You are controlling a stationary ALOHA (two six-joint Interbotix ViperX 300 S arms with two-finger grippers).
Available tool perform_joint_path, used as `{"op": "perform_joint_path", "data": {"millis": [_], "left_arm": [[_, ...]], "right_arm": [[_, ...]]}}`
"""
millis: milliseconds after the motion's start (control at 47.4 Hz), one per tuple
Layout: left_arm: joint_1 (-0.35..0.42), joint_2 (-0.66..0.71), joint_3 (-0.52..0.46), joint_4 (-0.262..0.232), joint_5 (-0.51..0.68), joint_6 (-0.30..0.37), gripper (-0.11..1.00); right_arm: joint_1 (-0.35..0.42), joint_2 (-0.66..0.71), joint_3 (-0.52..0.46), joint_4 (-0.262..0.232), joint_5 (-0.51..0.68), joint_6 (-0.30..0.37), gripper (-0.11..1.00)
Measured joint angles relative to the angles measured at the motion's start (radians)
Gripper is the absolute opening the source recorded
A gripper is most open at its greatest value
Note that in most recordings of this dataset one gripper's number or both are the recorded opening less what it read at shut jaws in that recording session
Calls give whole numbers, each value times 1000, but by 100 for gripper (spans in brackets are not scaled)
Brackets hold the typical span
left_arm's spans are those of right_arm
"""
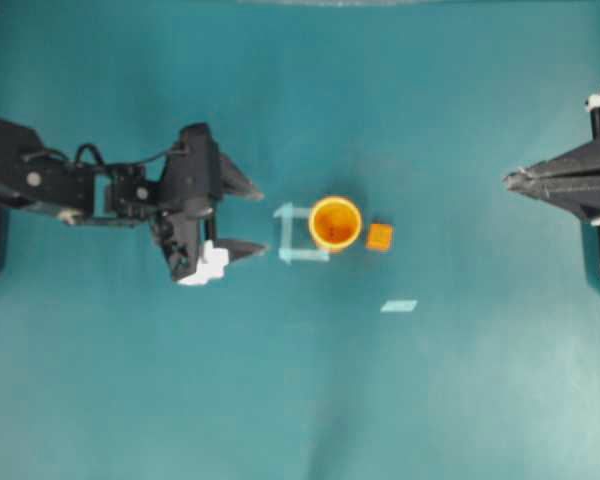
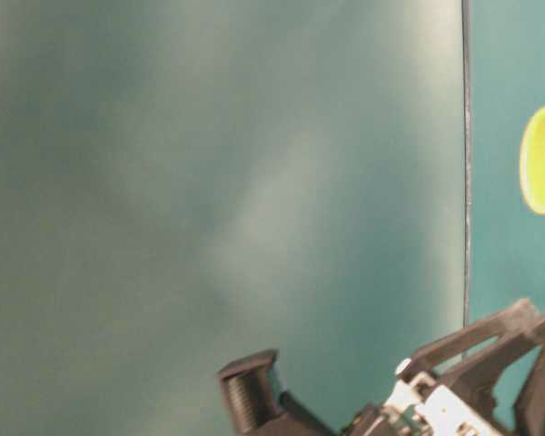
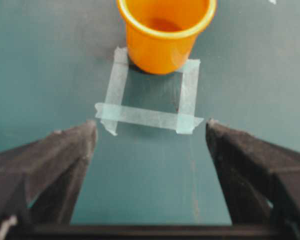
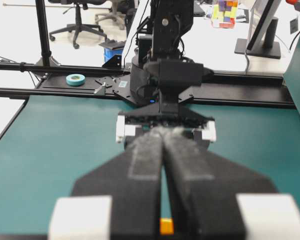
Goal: Lift the orange cup with left arm.
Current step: 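Open the left gripper and move it toward the orange cup, then position the open left gripper around the orange cup's body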
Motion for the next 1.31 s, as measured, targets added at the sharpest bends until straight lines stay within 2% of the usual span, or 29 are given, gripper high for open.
{"op": "perform_joint_path", "data": {"millis": [528,1308], "left_arm": [[-18,176,-149,0,-14,0,86],[-20,265,-261,0,-15,5,86]], "right_arm": [[-2,0,0,0,12,0,0],[0,2,0,0,18,0,0]]}}
